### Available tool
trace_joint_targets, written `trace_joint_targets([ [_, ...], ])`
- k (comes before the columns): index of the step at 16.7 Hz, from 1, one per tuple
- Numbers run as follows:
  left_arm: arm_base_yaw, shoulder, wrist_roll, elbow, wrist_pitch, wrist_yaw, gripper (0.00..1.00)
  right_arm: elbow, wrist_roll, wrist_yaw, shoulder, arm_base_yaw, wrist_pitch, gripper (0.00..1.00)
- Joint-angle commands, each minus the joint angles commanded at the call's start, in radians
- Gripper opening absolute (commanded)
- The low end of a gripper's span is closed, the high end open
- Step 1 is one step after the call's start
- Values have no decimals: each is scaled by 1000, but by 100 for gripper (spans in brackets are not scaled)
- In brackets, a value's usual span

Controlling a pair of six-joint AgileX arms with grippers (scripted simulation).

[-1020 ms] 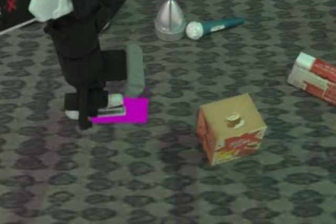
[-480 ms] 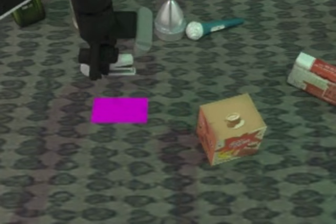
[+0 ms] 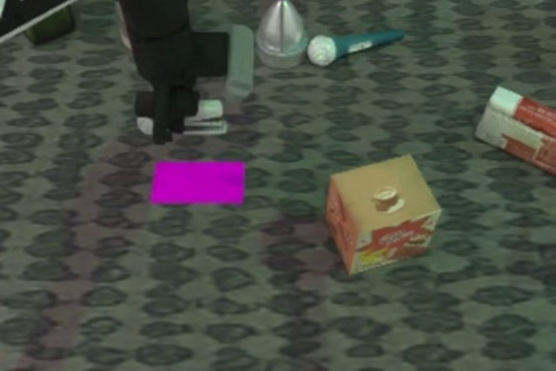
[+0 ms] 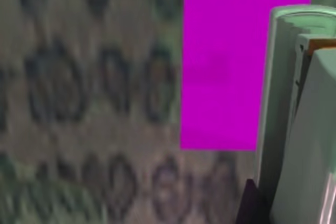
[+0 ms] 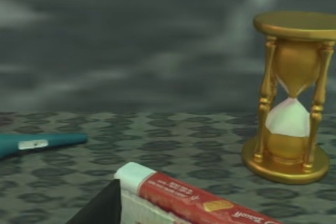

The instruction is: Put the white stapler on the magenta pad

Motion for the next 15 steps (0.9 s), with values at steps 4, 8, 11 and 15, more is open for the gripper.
trace_joint_targets([
  [4, 3, 40, -3, -133, 185, 1, 0, 0, 0, 0, 0, 0, 0, 100],
  [8, 3, 67, -1, -210, 274, 1, 0, 0, 0, 0, 0, 0, 0, 100],
  [11, 3, 67, -1, -210, 274, 1, 0, 0, 0, 0, 0, 0, 0, 100],
  [15, 3, 67, -1, -210, 274, 1, 30, 0, 0, 0, 0, 0, 0, 100],
])
